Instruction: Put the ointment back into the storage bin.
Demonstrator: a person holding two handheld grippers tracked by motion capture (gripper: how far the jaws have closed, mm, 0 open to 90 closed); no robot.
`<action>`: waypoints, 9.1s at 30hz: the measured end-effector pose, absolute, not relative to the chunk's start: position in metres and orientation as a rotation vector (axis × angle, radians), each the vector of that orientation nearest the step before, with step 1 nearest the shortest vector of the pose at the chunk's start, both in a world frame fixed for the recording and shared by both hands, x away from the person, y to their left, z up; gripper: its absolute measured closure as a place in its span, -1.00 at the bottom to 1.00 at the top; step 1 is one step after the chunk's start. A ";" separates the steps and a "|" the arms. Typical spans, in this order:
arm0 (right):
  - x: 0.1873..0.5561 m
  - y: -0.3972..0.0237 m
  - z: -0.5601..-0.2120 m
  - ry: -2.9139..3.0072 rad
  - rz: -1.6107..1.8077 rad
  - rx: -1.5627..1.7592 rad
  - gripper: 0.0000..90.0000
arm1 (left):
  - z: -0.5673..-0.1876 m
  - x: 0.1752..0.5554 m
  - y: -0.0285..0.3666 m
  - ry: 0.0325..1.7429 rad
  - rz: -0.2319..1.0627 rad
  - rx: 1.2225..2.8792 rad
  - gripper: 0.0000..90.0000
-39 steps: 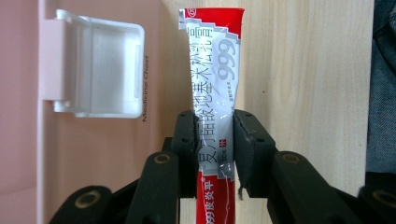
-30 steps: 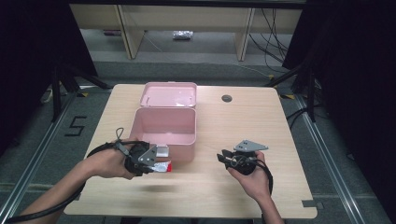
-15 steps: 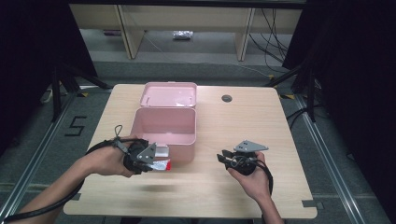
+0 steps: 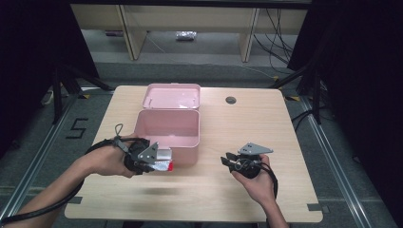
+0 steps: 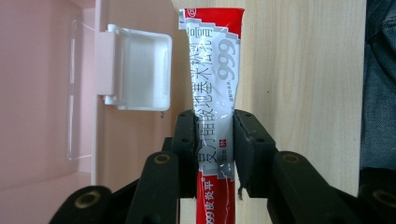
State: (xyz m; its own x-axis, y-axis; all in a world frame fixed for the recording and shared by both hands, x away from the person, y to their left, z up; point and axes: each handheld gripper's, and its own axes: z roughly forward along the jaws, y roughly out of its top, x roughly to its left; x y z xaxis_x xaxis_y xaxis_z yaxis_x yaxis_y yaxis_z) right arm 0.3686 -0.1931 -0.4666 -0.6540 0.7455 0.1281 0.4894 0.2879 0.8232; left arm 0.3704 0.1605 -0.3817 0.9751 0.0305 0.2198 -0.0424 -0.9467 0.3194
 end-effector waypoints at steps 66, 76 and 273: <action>0.369 -0.195 -0.467 2.271 1.300 1.124 0.53 | -0.352 0.389 0.157 -0.040 0.366 2.829 0.59; 0.370 -0.196 -0.467 2.265 1.298 1.118 0.53 | -0.346 0.393 0.156 -0.036 0.382 2.828 0.59; 0.370 -0.199 -0.474 2.275 1.299 1.157 0.50 | -0.404 0.481 0.127 0.048 0.197 2.979 0.58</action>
State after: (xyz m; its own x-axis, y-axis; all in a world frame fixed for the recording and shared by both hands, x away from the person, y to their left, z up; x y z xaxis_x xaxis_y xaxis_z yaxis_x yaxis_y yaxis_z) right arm 0.3705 -0.1995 -0.4744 -0.6412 0.7542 0.1416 0.5053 0.2760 0.8176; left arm 0.4814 0.1271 -0.4042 0.9908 0.0422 0.1283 0.0218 -0.9874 0.1565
